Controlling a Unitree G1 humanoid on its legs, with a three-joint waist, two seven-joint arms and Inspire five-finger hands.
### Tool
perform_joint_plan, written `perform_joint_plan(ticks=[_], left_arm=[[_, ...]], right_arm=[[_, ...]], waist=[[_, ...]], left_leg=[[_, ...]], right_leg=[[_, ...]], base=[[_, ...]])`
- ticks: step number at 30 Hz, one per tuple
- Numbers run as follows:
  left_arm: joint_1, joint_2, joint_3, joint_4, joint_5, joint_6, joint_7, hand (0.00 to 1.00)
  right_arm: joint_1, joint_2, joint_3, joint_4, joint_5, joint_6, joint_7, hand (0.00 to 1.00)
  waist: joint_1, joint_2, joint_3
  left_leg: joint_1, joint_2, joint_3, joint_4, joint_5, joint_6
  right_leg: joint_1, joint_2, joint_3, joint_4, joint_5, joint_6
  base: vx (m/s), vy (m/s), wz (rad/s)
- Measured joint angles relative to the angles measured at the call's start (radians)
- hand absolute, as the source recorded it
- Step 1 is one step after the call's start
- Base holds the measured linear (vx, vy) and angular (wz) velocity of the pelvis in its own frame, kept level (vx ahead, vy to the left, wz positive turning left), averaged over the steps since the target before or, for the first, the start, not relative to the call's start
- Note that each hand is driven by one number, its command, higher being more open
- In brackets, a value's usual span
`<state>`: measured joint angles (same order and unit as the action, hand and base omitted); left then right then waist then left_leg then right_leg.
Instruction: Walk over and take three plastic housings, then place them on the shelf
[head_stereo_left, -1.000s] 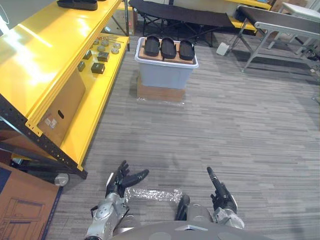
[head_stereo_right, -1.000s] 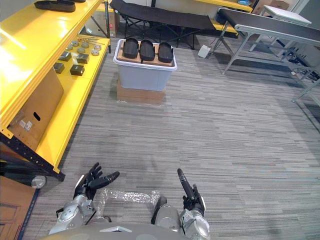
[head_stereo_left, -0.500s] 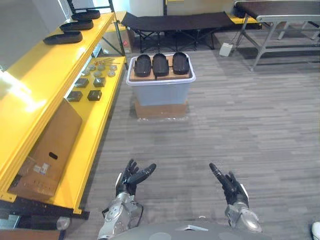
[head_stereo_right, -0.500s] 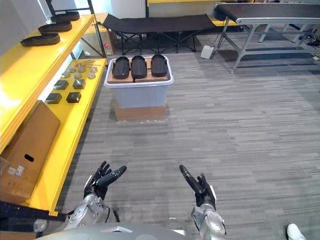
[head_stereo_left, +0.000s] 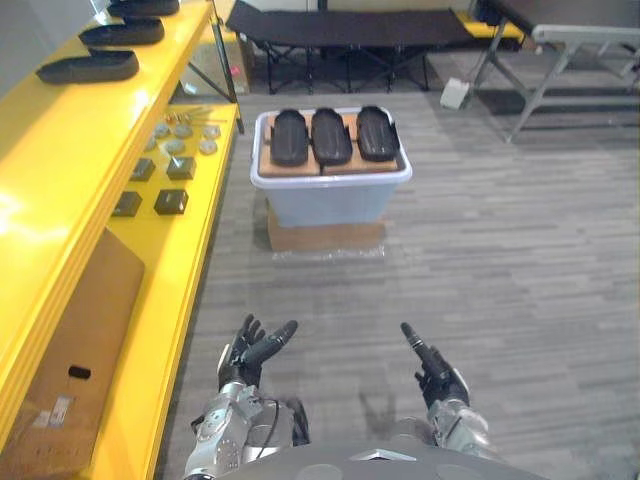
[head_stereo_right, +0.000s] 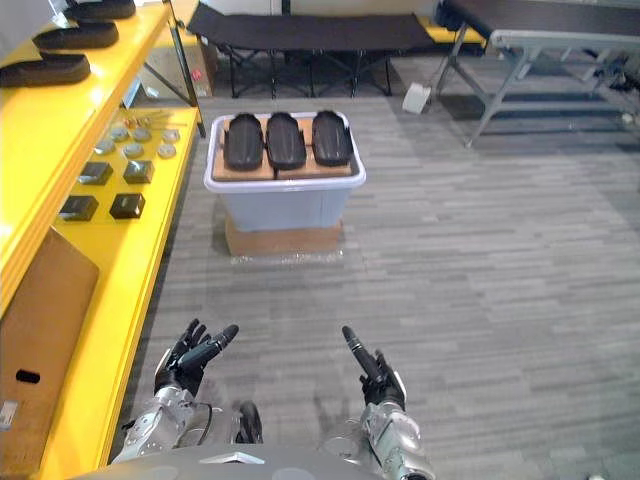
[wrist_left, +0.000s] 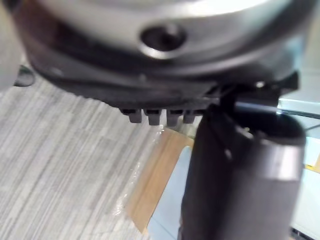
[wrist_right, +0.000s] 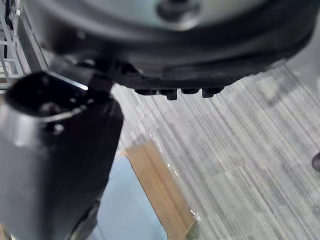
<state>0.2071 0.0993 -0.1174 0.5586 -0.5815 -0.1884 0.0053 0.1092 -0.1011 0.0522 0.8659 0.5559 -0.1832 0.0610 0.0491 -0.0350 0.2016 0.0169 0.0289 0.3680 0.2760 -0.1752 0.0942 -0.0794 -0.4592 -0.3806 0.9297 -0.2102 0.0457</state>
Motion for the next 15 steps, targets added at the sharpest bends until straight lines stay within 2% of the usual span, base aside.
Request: perform_joint_plan(ticks=[1,2,3,4,6,7,8,9,10,11,12,13,14,15], left_arm=[[-0.005,0.006,0.000,-0.018,0.000,0.000,0.004,1.00],[-0.027,0.013,-0.004,-0.032,0.000,-0.001,0.007,1.00],[-0.042,0.019,-0.009,-0.033,0.000,-0.001,0.009,1.00],[-0.077,0.023,-0.009,-0.026,-0.001,-0.001,0.012,1.00],[-0.097,0.031,-0.011,-0.014,-0.018,-0.004,0.018,1.00],[-0.100,0.040,-0.010,-0.008,-0.051,-0.007,0.018,1.00],[-0.078,0.052,-0.003,-0.009,-0.072,-0.008,0.019,1.00],[-0.061,0.070,0.007,-0.002,-0.085,-0.008,0.020,1.00],[-0.064,0.061,0.010,0.011,-0.086,-0.008,0.021,1.00],[-0.052,0.030,0.016,0.028,-0.093,-0.008,0.031,1.00],[-0.050,0.008,0.016,0.046,-0.098,-0.009,0.031,1.00],[-0.050,-0.004,0.013,0.058,-0.107,-0.008,0.029,1.00],[-0.047,-0.032,0.014,0.083,-0.127,-0.008,0.026,1.00],[-0.045,-0.048,0.014,0.099,-0.135,-0.008,0.026,1.00]], right_arm=[[0.001,0.005,0.018,-0.009,-0.003,-0.001,0.008,1.00],[-0.004,0.008,0.023,-0.020,-0.023,-0.008,0.016,1.00],[-0.004,0.008,0.024,-0.024,-0.036,-0.010,0.018,1.00],[-0.009,0.005,0.026,-0.028,-0.042,-0.020,0.017,1.00],[-0.008,0.002,0.026,-0.028,-0.086,-0.036,0.000,1.00],[-0.002,0.002,0.028,-0.028,-0.125,-0.044,-0.010,1.00],[0.012,0.005,0.040,-0.028,-0.150,-0.044,-0.006,1.00],[0.024,0.004,0.047,-0.033,-0.159,-0.043,0.000,1.00],[0.021,-0.004,0.048,-0.032,-0.159,-0.042,0.001,1.00],[0.007,-0.032,0.049,-0.033,-0.160,-0.038,-0.001,1.00],[-0.018,-0.057,0.045,-0.034,-0.169,-0.040,-0.001,1.00],[-0.032,-0.064,0.039,-0.033,-0.171,-0.040,-0.001,1.00],[-0.048,-0.085,0.034,-0.030,-0.170,-0.039,-0.001,1.00],[-0.047,-0.091,0.034,-0.031,-0.168,-0.039,-0.001,1.00]], waist=[[-0.001,0.015,-0.007],[-0.001,0.021,-0.007],[-0.001,0.036,-0.003],[-0.007,0.038,0.000],[-0.015,0.033,0.000],[-0.021,0.017,0.002],[-0.022,-0.006,-0.010],[-0.024,-0.030,-0.035],[-0.024,-0.021,-0.039],[-0.008,0.039,-0.057],[0.000,0.082,-0.049],[-0.001,0.097,-0.046],[0.000,0.114,-0.045],[0.000,0.118,-0.042]], left_leg=[[0.021,0.013,-0.007,-0.021,-0.007,-0.009],[0.033,0.038,-0.019,-0.028,-0.012,-0.023],[0.034,0.046,-0.030,-0.032,-0.016,-0.029],[0.043,0.067,-0.061,-0.035,-0.025,-0.045],[0.061,0.078,-0.097,-0.028,-0.042,-0.074],[0.086,0.080,-0.123,-0.002,-0.071,-0.126],[0.115,0.086,-0.142,0.032,-0.114,-0.174],[0.120,0.095,-0.173,0.072,-0.168,-0.195],[0.121,0.108,-0.180,0.082,-0.178,-0.202],[0.117,0.174,-0.175,0.097,-0.191,-0.221],[0.104,0.218,-0.170,0.123,-0.184,-0.236],[0.089,0.233,-0.168,0.146,-0.172,-0.244],[0.055,0.257,-0.156,0.205,-0.131,-0.246],[0.033,0.277,-0.148,0.267,-0.088,-0.248]], right_leg=[[-0.041,0.031,-0.056,-0.104,-0.028,-0.004],[-0.072,0.087,-0.090,-0.265,-0.023,0.004],[-0.096,0.117,-0.089,-0.352,-0.012,0.015],[-0.123,0.171,-0.064,-0.527,0.030,0.061],[-0.133,0.208,0.005,-0.713,0.137,0.098],[-0.126,0.211,0.037,-0.782,0.216,0.095],[-0.107,0.213,0.053,-0.794,0.260,0.056],[-0.105,0.216,0.073,-0.763,0.375,-0.002],[-0.108,0.225,0.070,-0.738,0.358,-0.010],[-0.124,0.279,0.049,-0.701,0.306,-0.024],[-0.128,0.312,0.030,-0.686,0.272,-0.046],[-0.127,0.322,0.022,-0.684,0.269,-0.048],[-0.113,0.332,0.005,-0.691,0.260,-0.060],[-0.076,0.342,-0.006,-0.715,0.255,-0.066]], base=[[0.45,0.007,0.15],[0.38,-0.031,0.20],[0.40,-0.070,0.43],[0.33,-0.089,0.50],[0.43,-0.156,0.73],[0.55,-0.309,0.84],[0.60,-0.433,0.91],[0.41,-0.335,0.65],[0.47,-0.354,0.34],[0.40,-0.279,-0.01],[0.47,-0.327,-0.05],[0.35,-0.252,0.09],[0.33,-0.227,0.23],[0.38,-0.256,0.37]])
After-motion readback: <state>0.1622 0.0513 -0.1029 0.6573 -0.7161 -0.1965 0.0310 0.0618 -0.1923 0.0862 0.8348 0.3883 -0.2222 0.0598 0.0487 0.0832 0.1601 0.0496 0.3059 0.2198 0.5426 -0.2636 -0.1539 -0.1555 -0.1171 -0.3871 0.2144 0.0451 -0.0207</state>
